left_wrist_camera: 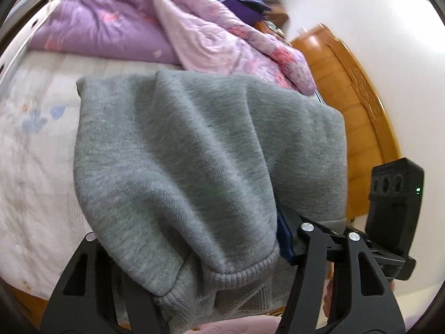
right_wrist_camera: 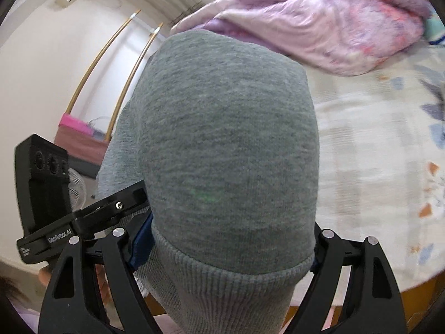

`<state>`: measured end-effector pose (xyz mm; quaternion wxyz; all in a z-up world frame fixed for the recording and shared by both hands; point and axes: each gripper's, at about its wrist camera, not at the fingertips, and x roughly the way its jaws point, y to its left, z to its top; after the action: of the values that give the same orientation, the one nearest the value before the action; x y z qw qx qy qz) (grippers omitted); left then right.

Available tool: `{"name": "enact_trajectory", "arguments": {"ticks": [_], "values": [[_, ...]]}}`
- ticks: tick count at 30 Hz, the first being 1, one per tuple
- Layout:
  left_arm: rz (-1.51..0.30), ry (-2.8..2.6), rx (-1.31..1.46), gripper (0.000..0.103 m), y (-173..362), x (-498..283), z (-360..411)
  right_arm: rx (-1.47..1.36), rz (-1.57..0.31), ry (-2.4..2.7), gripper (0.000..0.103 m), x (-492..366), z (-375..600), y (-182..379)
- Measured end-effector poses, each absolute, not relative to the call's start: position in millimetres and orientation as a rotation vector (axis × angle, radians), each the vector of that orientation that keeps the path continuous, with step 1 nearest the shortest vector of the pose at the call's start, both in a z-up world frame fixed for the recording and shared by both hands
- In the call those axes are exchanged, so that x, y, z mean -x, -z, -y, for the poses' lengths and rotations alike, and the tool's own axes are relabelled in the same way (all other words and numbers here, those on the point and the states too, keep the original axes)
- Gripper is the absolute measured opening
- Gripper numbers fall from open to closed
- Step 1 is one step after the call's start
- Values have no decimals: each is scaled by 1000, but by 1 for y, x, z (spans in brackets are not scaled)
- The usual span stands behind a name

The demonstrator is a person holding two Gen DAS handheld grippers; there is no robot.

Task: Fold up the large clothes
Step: 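Carry the lifted hoodie with both grippers toward the checkered blanket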

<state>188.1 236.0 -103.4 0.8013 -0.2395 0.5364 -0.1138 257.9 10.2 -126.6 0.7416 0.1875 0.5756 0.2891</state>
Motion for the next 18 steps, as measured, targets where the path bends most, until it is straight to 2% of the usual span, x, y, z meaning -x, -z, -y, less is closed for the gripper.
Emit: {"name": "enact_trajectory", "arguments": {"ticks": [11, 18], "values": [[-1156, 384, 301, 57, 77, -162, -112, -567, -1143, -493, 79, -178, 92, 87], [-1096, 405, 246, 57, 60, -137, -4, -651, -1050, -512, 79, -150, 204, 76]]}}
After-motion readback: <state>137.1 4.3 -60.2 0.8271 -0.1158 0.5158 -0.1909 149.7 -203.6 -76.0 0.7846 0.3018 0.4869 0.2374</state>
